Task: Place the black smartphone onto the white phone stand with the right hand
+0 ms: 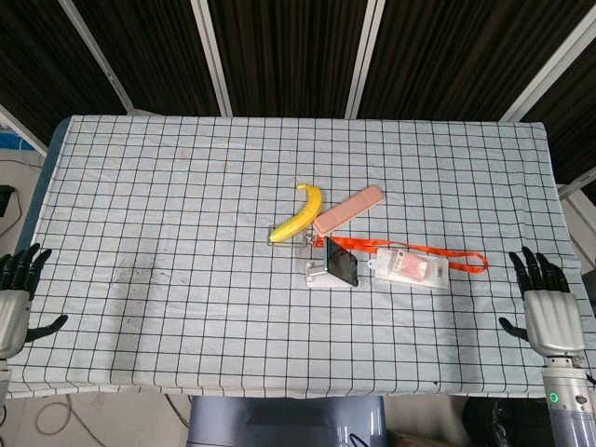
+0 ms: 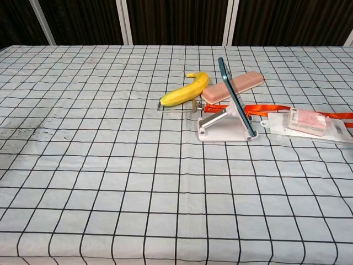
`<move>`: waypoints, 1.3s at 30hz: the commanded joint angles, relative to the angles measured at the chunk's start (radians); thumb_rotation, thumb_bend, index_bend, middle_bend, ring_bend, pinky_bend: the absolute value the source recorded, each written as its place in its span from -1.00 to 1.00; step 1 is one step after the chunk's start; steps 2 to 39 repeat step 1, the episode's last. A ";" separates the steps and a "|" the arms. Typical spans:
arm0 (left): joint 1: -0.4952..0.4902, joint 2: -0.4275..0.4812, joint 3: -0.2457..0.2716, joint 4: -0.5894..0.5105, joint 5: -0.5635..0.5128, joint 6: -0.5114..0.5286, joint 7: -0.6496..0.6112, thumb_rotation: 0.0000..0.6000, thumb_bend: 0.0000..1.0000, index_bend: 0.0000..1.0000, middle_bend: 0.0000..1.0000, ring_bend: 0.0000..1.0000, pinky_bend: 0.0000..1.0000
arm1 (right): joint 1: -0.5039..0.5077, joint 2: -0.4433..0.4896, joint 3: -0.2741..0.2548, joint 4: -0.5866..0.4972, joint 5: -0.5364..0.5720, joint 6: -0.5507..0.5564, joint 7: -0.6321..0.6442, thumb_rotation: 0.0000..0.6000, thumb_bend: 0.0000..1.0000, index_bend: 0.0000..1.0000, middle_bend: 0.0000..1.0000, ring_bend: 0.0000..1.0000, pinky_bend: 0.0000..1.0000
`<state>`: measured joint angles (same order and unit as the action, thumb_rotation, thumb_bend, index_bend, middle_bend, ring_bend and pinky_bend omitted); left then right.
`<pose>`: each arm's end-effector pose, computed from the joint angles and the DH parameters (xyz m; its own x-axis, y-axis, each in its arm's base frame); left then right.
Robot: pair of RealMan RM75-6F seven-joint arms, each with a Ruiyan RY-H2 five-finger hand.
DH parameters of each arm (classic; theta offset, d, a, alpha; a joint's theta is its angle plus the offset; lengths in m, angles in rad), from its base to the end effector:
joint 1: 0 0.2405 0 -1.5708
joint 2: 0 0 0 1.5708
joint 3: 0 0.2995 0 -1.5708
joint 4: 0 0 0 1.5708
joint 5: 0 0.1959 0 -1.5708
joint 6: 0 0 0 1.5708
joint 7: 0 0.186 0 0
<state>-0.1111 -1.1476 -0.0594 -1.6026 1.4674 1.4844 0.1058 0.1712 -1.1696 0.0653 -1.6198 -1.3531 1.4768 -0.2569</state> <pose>-0.3429 0.2361 0.1852 0.4697 -0.0150 0.8827 0.8828 -0.0001 -0.4697 -0.3434 -0.2567 0.1823 0.5550 0.0151 0.8317 -0.8309 0.0580 0.5534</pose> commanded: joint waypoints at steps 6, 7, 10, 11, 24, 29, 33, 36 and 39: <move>0.001 -0.001 -0.001 0.002 -0.001 0.002 -0.003 1.00 -1.00 -1.00 -1.00 -1.00 -1.00 | -0.009 -0.005 0.005 0.000 -0.003 0.018 -0.010 1.00 -1.00 -1.00 -1.00 -1.00 -0.73; 0.001 -0.001 -0.001 0.002 -0.001 0.002 -0.003 1.00 -1.00 -1.00 -1.00 -1.00 -1.00 | -0.009 -0.005 0.005 0.000 -0.003 0.018 -0.010 1.00 -1.00 -1.00 -1.00 -1.00 -0.73; 0.001 -0.001 -0.001 0.002 -0.001 0.002 -0.003 1.00 -1.00 -1.00 -1.00 -1.00 -1.00 | -0.009 -0.005 0.005 0.000 -0.003 0.018 -0.010 1.00 -1.00 -1.00 -1.00 -1.00 -0.73; 0.001 -0.001 -0.001 0.002 -0.001 0.002 -0.003 1.00 -1.00 -1.00 -1.00 -1.00 -1.00 | -0.009 -0.005 0.005 0.000 -0.003 0.018 -0.010 1.00 -1.00 -1.00 -1.00 -1.00 -0.73; 0.001 -0.001 -0.001 0.002 -0.001 0.002 -0.003 1.00 -1.00 -1.00 -1.00 -1.00 -1.00 | -0.009 -0.005 0.005 0.000 -0.003 0.018 -0.010 1.00 -1.00 -1.00 -1.00 -1.00 -0.73; 0.001 -0.001 -0.001 0.002 -0.001 0.002 -0.003 1.00 -1.00 -1.00 -1.00 -1.00 -1.00 | -0.009 -0.005 0.005 0.000 -0.003 0.018 -0.010 1.00 -1.00 -1.00 -1.00 -1.00 -0.73; 0.001 -0.001 -0.001 0.002 -0.001 0.002 -0.003 1.00 -1.00 -1.00 -1.00 -1.00 -1.00 | -0.009 -0.005 0.005 0.000 -0.003 0.018 -0.010 1.00 -1.00 -1.00 -1.00 -1.00 -0.73; 0.001 -0.001 -0.001 0.002 -0.001 0.002 -0.003 1.00 -1.00 -1.00 -1.00 -1.00 -1.00 | -0.009 -0.005 0.005 0.000 -0.003 0.018 -0.010 1.00 -1.00 -1.00 -1.00 -1.00 -0.73; 0.001 -0.001 -0.001 0.002 -0.001 0.002 -0.003 1.00 -1.00 -1.00 -1.00 -1.00 -1.00 | -0.009 -0.005 0.005 0.000 -0.003 0.018 -0.010 1.00 -1.00 -1.00 -1.00 -1.00 -0.73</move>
